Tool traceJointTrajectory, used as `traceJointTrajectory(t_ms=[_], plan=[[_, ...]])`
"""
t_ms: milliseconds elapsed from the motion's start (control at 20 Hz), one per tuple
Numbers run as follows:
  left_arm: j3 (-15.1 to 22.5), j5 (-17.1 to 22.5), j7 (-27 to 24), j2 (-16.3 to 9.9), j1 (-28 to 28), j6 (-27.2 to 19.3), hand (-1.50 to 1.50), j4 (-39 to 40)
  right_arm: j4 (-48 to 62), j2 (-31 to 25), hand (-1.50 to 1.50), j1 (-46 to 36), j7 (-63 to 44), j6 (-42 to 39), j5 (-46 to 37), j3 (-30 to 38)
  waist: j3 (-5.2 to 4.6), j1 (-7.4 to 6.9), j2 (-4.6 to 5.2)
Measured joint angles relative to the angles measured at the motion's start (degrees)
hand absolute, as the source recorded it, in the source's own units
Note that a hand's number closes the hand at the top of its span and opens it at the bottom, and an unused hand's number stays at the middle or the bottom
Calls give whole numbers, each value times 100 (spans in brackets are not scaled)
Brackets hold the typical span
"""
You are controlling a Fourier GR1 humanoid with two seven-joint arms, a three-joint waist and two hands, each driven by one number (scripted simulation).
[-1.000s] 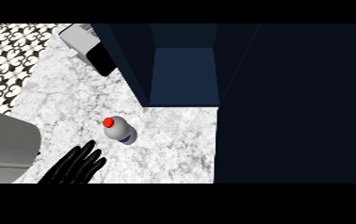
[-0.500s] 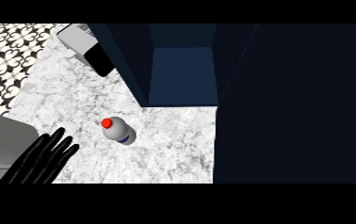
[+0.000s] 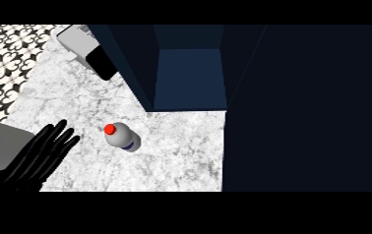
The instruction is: Pick up the bottled water, place it into the cabinet and close the cabinet
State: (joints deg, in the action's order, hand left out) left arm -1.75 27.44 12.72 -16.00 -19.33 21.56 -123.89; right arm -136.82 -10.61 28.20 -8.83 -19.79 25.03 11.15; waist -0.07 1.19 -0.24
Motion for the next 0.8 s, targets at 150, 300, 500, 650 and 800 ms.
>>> traceJointTrajectory(t_ms=[150,300,500,650,800], plan=[[-66,-195,-192,-24,373,133,-150,528,27,-26,-150,24,82,-105,67,71,0,38,7],[-77,-457,-483,21,647,258,-150,1014,35,-40,-150,128,165,-205,131,132,-2,55,7],[-18,-838,-802,141,1021,305,-150,1709,51,-93,-150,252,216,-321,225,223,-2,61,12],[20,-1167,-1112,236,1243,306,-150,2215,65,-103,-150,319,287,-392,297,263,-3,64,13],[31,-1466,-1342,316,1447,232,-150,2677,82,-68,-150,435,396,-487,364,277,-2,62,13]])
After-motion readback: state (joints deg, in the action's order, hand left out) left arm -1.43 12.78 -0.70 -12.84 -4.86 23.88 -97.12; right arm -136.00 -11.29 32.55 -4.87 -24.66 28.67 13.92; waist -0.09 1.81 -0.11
